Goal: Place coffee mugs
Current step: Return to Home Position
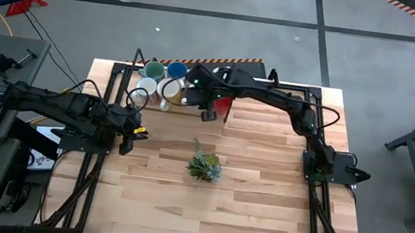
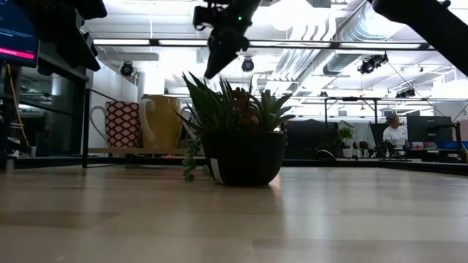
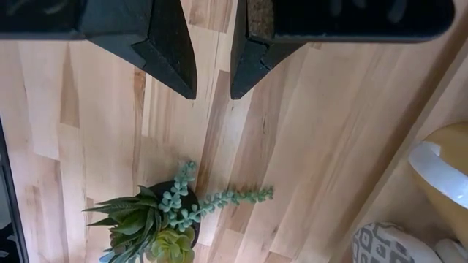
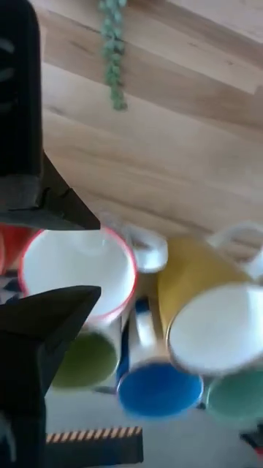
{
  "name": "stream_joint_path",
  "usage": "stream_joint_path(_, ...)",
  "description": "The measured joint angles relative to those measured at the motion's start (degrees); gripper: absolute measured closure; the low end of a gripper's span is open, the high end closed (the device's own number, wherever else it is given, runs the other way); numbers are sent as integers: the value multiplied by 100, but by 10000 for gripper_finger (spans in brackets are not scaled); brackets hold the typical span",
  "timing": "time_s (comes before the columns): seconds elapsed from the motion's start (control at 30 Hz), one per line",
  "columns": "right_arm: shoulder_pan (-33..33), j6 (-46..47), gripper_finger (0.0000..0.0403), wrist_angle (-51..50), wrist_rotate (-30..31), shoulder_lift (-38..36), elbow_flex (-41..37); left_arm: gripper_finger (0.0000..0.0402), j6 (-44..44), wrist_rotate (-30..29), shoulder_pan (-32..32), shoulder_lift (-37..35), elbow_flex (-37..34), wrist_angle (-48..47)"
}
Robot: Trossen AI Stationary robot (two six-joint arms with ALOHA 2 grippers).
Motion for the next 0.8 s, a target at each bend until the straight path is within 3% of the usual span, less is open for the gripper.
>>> stream_joint_path(0.13,-15,309,290,-56,-120,-260,-2,326,-4,1,0,0,0,3)
stream_joint_path(0.3,24,1081,290,-336,-739,-675,-2,326,-72,2,0,0,0,2)
stream_joint_path(0.47,23,1967,290,-1301,-1341,-1047,-2,326,-293,65,0,1,0,-2)
stream_joint_path(0.63,23,2616,290,-2596,-1228,-1344,-15,326,-295,75,0,0,0,-5)
stream_joint_path(0.8,58,2827,290,-2494,-1738,-1998,-563,326,-332,74,0,1,0,-11)
